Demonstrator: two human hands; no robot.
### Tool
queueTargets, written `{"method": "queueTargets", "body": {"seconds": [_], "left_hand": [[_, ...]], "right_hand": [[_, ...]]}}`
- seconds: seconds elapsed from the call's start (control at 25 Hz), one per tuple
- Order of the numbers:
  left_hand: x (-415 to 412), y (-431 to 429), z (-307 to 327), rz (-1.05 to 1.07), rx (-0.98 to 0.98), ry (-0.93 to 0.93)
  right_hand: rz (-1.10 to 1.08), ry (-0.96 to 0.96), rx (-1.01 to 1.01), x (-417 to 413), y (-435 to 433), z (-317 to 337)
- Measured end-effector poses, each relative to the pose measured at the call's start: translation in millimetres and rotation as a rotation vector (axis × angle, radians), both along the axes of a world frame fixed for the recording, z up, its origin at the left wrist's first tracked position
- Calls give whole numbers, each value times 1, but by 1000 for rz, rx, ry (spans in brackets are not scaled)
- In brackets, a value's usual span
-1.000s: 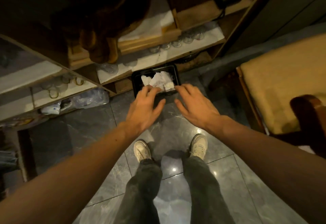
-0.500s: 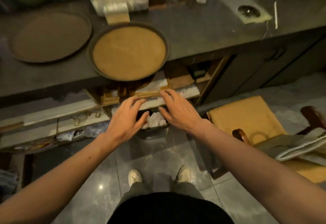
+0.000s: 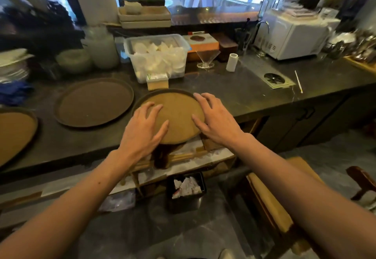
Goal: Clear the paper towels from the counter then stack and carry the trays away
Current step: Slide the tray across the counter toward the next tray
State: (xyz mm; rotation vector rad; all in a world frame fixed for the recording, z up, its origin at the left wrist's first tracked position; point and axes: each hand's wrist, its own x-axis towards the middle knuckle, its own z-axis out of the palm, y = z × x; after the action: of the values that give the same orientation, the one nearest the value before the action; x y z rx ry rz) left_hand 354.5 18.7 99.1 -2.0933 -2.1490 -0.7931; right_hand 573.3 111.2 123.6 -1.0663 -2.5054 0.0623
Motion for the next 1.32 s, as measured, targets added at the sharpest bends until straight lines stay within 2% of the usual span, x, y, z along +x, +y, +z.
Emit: {"method": "queueTargets", "body": {"seconds": [0.28,0.44,0.72,1.04,1.32], "left_hand": [[-35,16,8,21,-13,-110],[-39,36,1,62,-67,-183],[-31,90,-32,160,-152,-185],[-28,127,-79,341,-347,-124],[-67,129,-116,431,-507,-28]], "right_hand": [[-84,81,15,-31,17,11],[-93,62,-26,-36,40,-1],[-38,50,-115,-32,116,-39],[-13,-88,-363,-22,205,-97],[-119,-160,-559,-34,233,-137]]}}
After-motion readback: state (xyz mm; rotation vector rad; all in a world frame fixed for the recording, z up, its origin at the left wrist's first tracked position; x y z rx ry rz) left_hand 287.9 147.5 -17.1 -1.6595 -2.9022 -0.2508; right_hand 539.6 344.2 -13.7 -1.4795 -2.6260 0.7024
